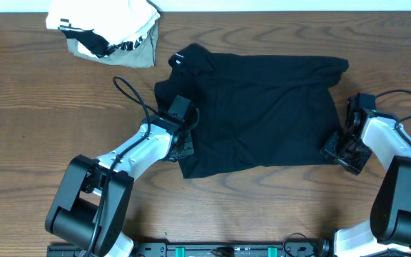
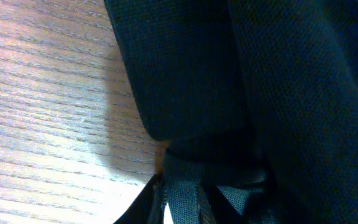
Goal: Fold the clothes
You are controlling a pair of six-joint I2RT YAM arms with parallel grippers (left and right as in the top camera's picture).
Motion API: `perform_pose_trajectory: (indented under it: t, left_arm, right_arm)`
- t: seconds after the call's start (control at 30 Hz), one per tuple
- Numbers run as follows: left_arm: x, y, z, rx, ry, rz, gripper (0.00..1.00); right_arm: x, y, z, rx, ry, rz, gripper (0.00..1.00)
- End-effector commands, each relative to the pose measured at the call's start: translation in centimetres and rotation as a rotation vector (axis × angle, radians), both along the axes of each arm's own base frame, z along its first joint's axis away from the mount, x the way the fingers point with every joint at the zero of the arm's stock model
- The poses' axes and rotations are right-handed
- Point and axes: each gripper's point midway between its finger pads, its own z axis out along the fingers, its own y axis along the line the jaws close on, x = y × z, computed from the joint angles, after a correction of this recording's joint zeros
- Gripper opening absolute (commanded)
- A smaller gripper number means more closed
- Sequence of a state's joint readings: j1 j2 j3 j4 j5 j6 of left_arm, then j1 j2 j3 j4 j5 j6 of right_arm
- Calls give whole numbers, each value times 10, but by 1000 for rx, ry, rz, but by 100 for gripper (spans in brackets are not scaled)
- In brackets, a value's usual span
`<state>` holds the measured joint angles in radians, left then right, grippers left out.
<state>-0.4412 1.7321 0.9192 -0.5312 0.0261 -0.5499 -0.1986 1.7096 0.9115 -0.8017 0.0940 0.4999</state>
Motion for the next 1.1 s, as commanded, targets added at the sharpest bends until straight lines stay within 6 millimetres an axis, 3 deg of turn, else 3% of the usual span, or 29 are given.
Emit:
perform_pose_trajectory:
  t: [0.0,0.47,0.9,0.97,1.0,1.07]
  left_arm:
    - [-17,8,-23,30,84,4,19]
    - [-17,8,-23,31,83,4,19]
    - [-17,8,-23,31,84,4,19]
    - [-17,8,-23,30,84,4,19]
    - [-18,7,-23,28,86,4,13]
    - [-19,6,-23,22,92,3,10]
  right_arm:
    - [-3,-7,-10,-15,-4,-20,66]
    - [3,-30,-10,-43,-57,-136,71]
    - [4,-32,-12,-32,-67,-151,70]
    - [6,-33,-15,-32,-69,-151,66]
    - [6,-33,-17,-32,-66,-151,60]
    - [6,-33,-23,-30,-58,-151,44]
